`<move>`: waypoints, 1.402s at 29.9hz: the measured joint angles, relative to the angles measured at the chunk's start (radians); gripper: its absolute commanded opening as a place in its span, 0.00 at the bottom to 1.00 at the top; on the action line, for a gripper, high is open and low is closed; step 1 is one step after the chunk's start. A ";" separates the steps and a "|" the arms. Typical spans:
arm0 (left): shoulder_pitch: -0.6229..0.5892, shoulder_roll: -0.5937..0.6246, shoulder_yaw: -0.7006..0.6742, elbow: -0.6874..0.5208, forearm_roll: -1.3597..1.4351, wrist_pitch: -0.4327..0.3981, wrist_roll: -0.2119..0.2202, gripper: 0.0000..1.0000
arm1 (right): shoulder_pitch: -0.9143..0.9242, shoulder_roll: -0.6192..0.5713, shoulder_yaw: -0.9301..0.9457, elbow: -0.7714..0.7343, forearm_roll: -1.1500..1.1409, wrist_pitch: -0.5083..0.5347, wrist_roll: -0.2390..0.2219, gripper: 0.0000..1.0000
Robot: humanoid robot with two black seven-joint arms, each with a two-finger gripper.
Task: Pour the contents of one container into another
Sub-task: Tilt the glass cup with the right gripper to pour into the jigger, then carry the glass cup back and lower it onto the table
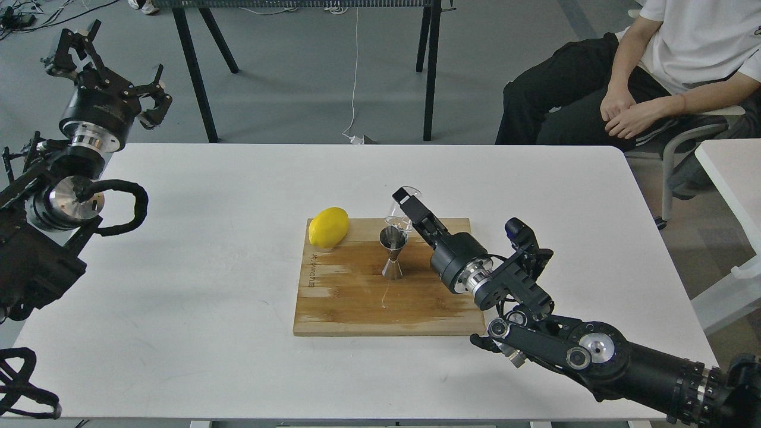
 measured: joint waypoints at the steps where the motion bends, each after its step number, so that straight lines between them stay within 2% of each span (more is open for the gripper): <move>1: 0.000 0.000 0.000 0.000 0.000 0.000 0.000 1.00 | 0.000 0.000 0.000 0.001 0.000 0.000 0.002 0.34; 7: 0.000 -0.001 0.000 0.000 0.000 0.000 0.000 1.00 | -0.001 0.000 0.000 0.005 -0.006 0.000 0.017 0.34; 15: 0.000 -0.001 0.001 0.000 0.000 0.000 0.001 1.00 | 0.000 -0.021 0.000 0.016 -0.011 0.000 0.080 0.34; 20: 0.000 -0.001 0.002 0.000 0.000 0.001 0.001 1.00 | -0.001 -0.022 0.000 0.021 -0.007 0.000 0.088 0.34; 23: 0.000 -0.001 0.002 0.000 0.000 0.001 0.001 1.00 | -0.004 -0.031 0.011 0.054 0.024 0.000 0.075 0.34; 31: 0.000 -0.004 0.000 0.000 0.000 0.001 0.001 1.00 | -0.023 -0.123 0.110 0.195 0.369 0.000 0.051 0.34; 39: 0.000 -0.004 0.000 -0.015 0.000 0.005 0.000 1.00 | -0.146 -0.128 0.350 0.201 0.775 0.015 0.047 0.33; 42: 0.000 -0.003 0.000 -0.023 0.000 0.007 0.000 1.00 | -0.207 -0.129 0.483 0.185 0.928 0.075 0.016 0.33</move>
